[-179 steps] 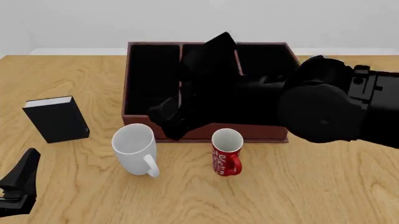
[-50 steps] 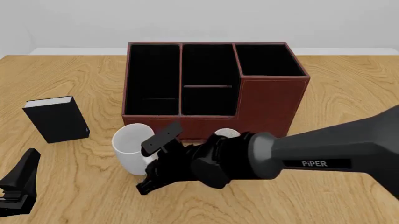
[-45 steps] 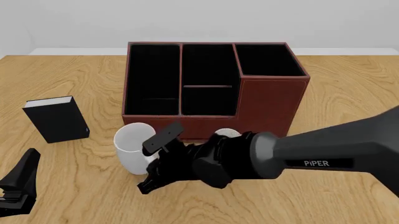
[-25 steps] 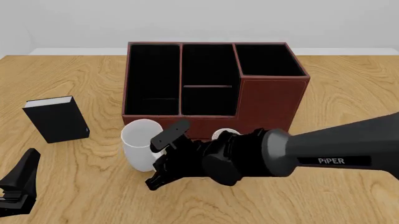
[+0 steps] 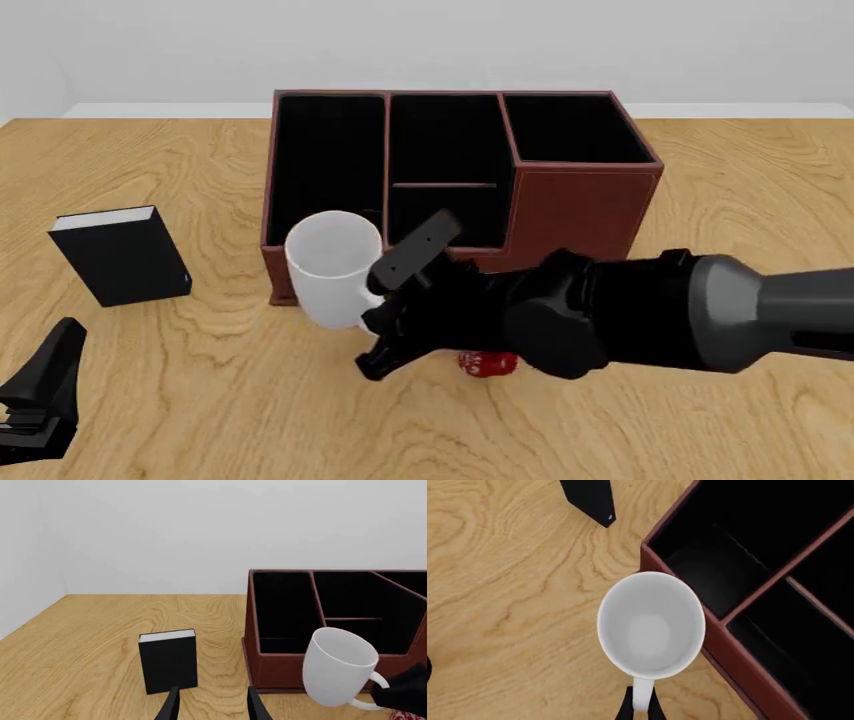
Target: Pick up the white mug and place it to the right of the caddy.
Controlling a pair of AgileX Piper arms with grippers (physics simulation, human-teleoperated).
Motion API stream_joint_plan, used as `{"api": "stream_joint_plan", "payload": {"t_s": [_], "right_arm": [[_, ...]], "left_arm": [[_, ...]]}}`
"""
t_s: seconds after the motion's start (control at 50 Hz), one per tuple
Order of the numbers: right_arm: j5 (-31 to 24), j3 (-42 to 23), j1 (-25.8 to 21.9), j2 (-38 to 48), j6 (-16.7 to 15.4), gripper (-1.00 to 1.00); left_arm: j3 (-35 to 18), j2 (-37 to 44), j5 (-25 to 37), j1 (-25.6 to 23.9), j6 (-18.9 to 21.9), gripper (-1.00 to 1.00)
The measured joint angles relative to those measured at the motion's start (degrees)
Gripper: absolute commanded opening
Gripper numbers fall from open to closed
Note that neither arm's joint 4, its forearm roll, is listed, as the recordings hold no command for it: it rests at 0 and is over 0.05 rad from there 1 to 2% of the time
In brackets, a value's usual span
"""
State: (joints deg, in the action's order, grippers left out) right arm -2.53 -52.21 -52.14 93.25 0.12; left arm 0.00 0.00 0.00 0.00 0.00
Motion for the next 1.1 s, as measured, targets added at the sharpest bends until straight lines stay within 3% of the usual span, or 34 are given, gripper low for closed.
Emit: {"api": "stream_joint_plan", "payload": {"t_s": [0.44, 0.88, 1.1], "right_arm": [[-4.11, 0.19, -0.52, -7.44, -3.13, -1.0], [-3.46, 2.59, 0.78, -13.02, -4.83, -1.0], [-8.73, 4.04, 4.12, -22.38, -5.24, -1.0]], "left_arm": [[0.0, 0.0, 0.0, 0.0, 0.0, 1.0], [0.0, 0.0, 0.0, 0.0, 0.0, 1.0], [0.0, 0.0, 0.0, 0.0, 0.0, 1.0]]}}
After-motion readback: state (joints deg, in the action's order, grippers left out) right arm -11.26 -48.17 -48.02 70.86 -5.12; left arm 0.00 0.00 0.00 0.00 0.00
